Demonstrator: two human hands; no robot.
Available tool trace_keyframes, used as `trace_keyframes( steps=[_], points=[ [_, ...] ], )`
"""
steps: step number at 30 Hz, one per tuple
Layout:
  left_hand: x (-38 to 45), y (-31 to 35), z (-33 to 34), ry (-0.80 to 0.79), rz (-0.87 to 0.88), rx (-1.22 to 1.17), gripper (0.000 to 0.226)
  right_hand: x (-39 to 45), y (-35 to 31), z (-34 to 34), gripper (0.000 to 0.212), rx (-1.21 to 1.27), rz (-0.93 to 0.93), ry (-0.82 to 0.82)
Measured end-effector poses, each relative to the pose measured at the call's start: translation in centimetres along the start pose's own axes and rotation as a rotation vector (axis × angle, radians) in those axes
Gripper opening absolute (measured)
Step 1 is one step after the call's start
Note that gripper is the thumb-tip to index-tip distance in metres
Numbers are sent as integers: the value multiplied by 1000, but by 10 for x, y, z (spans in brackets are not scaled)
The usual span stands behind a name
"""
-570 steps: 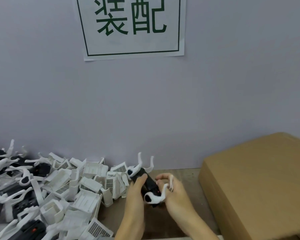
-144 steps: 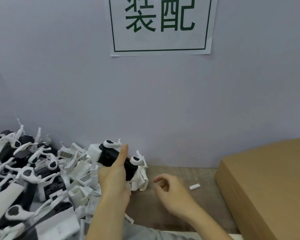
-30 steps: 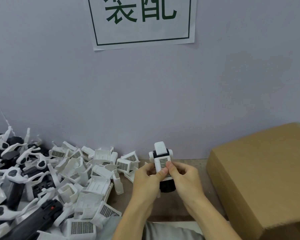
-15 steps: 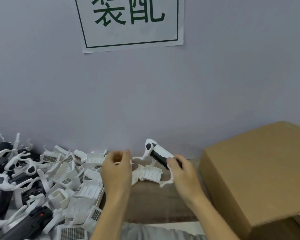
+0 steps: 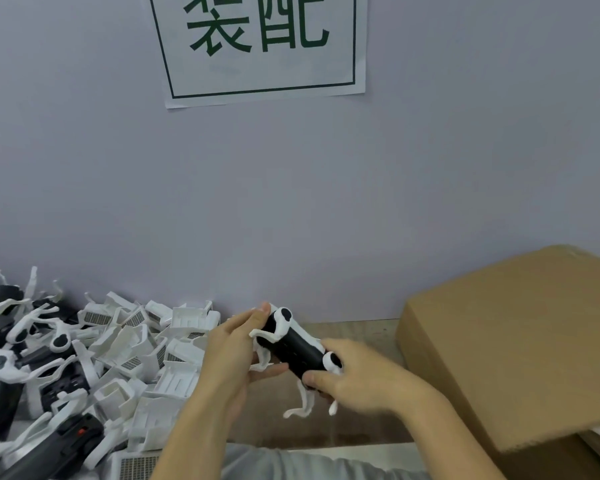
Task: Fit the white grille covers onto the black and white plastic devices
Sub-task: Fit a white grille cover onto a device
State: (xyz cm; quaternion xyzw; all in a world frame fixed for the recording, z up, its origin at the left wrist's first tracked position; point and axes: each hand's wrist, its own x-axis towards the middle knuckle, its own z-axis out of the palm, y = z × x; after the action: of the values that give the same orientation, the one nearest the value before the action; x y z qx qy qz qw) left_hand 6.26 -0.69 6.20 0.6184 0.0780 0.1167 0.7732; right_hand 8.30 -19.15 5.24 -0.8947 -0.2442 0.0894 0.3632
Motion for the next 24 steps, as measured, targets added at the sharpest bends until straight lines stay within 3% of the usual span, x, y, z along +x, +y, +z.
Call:
trace_keyframes(
  steps=[2,4,6,11,13,15,16,18,20,24],
  points=[
    [0,-3,4,13,-67,-46,22,-3,-1,-5,20,95,44,-79],
    [1,-6,9,62,-113,-195,19,-7,-4,-12,13,340,45,-37],
    [2,-13,11,134,-120,-270,18,-11,-12,-23,16,551,42,143],
    [4,-36,12,248,-133,-77,16,-32,-31,-94,22,1282,-106,634],
    [4,-38,13,241,-110,-25,15,-54,-21,-127,41,1416,-203,813],
    [5,-38,14,217,-93,36,22,-69,-3,-143,61,1422,-154,947],
    [5,-37,15,207,-88,68,24,-71,3,-144,56,1360,-93,997],
    [3,-38,17,173,-85,158,25,-61,10,-132,20,1065,67,1028],
    [1,-40,19,130,-80,271,25,-39,12,-105,14,787,143,968],
    [-3,-32,20,95,35,579,21,5,-4,-24,27,517,138,680]
  ],
)
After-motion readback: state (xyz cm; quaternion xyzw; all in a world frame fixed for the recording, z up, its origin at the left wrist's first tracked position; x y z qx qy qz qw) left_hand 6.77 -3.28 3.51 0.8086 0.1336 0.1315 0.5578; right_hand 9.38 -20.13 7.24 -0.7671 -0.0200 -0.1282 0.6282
